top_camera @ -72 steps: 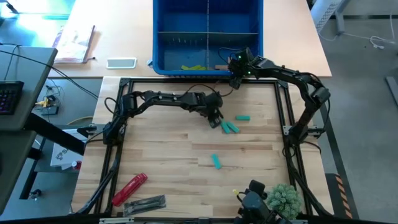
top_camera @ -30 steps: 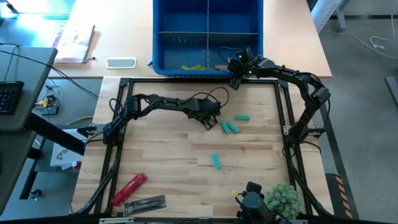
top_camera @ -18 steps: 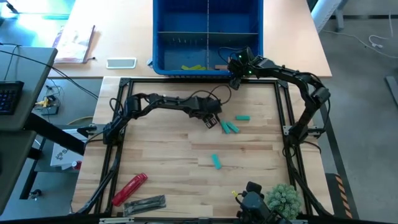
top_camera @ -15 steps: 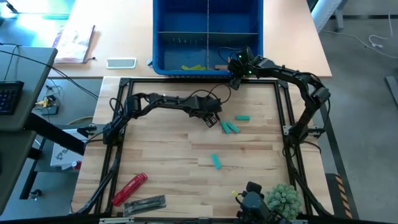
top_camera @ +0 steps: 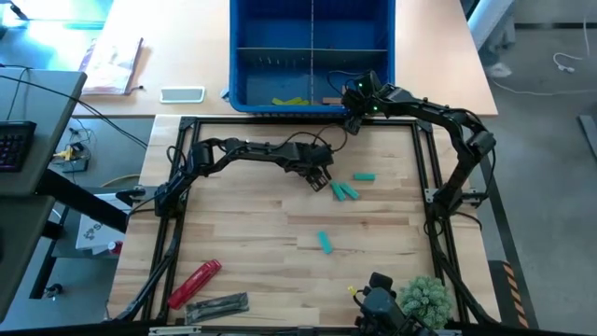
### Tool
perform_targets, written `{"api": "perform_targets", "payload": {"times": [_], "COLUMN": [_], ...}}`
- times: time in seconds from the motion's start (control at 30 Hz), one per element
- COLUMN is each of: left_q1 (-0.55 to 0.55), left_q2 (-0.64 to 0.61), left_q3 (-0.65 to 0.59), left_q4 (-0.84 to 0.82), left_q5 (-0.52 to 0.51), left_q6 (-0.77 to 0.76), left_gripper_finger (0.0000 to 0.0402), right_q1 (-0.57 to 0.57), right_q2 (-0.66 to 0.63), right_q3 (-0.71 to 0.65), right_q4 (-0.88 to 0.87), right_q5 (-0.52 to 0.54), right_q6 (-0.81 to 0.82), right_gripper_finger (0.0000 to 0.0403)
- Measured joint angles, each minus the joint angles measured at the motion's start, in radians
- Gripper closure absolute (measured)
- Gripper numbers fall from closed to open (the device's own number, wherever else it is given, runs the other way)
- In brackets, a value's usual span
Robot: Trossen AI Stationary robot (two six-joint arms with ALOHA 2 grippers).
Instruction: Sort blocks
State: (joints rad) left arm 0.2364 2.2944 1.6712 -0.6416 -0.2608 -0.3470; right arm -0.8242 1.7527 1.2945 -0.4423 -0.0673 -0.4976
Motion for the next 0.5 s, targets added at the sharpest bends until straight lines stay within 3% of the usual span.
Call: {"api": "perform_targets", "payload": {"times": [0.1, 0.27, 0.4, 0.5], "left_q1": [-0.005, -0.018, -0.06, -0.082], "left_q2": [0.002, 0.001, -0.04, -0.097], "left_q3": [0.0, -0.002, -0.008, -0.012], "left_q4": [0.0, 0.011, 0.043, 0.031], "left_q5": [0.008, 0.001, -0.078, -0.02], "left_q6": [0.053, 0.101, 0.212, 0.275], "left_gripper_finger": [0.0265, 0.034, 0.0344, 0.0344], "right_q1": [0.0, 0.0, 0.0, 0.0], "right_q2": [0.0, 0.0, 0.0, 0.0], "right_q3": [0.0, 0.0, 0.0, 0.0], "right_q4": [0.0, 0.0, 0.0, 0.0], "right_q5": [0.001, 0.002, 0.002, 0.002], "right_q6": [0.0, 0.0, 0.0, 0.0], "right_gripper_finger": [0.0208, 0.0208, 0.0208, 0.0208]}}
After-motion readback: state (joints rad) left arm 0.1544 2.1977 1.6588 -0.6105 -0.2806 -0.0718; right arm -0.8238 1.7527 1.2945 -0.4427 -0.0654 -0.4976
